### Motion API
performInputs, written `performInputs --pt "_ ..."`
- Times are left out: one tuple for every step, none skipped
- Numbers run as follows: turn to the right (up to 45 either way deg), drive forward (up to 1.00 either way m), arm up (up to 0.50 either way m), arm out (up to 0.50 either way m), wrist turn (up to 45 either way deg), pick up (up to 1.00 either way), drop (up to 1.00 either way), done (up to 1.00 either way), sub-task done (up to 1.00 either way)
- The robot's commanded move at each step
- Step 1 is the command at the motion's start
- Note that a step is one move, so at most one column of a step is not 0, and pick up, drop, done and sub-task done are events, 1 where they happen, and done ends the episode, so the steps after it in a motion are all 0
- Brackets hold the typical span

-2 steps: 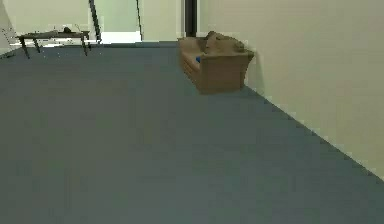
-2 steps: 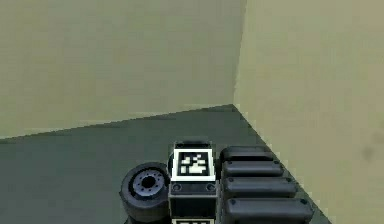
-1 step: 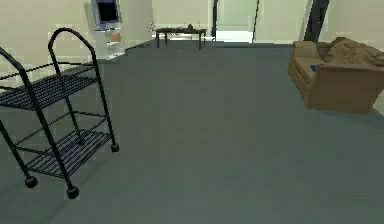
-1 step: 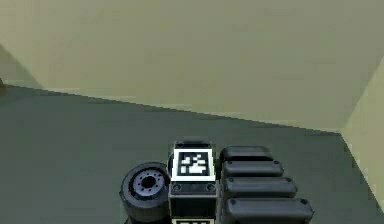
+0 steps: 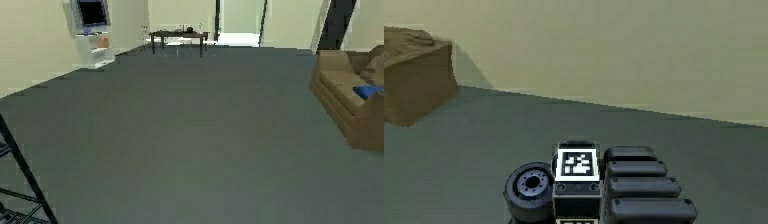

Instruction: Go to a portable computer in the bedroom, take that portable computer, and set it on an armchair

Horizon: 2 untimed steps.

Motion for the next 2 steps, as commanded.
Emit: performInputs --pt "-6.0 0.00 0.00 0.00 0.0 0.00 0.00 0.00 0.00" --pt "0.0 0.95 0.00 0.00 0.0 0.00 0.00 0.00 0.00"
